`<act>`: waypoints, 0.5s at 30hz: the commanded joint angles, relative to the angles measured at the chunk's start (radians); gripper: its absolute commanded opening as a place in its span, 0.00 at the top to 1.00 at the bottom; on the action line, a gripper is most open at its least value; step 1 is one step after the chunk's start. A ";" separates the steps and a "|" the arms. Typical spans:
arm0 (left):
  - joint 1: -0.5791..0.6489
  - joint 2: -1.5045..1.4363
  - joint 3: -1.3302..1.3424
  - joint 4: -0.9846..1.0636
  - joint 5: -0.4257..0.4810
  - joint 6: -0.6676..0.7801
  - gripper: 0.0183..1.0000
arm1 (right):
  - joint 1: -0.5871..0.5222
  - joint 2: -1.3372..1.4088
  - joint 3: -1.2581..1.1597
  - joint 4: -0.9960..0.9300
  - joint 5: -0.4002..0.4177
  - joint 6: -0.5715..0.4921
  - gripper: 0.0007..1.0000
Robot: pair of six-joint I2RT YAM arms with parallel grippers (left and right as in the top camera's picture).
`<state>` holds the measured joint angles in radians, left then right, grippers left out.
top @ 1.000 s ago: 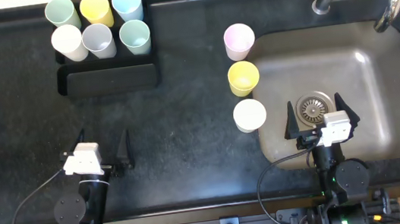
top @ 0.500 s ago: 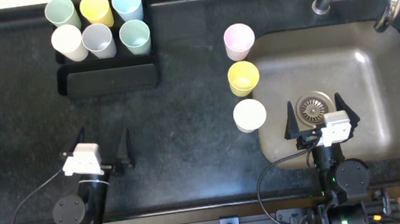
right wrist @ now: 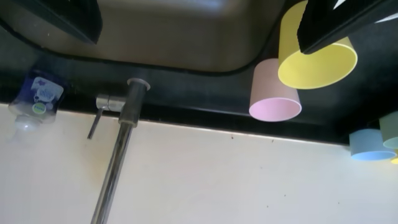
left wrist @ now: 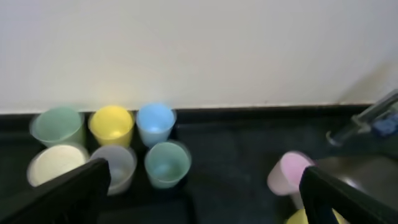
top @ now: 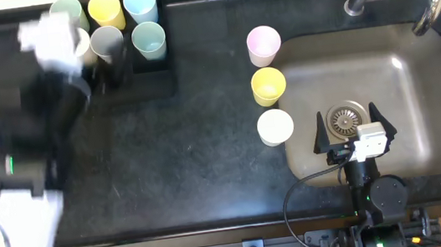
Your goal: Store Cups
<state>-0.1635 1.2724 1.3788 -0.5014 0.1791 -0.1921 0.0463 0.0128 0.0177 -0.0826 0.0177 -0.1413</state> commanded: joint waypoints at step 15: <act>-0.489 1.054 1.118 -0.605 -0.233 -0.473 0.00 | -0.001 -0.008 -0.013 0.005 0.001 0.007 0.00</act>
<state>-0.6430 2.2501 2.3840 -1.0615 -0.0196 -0.5678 0.0463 0.0128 0.0177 -0.0822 0.0162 -0.1417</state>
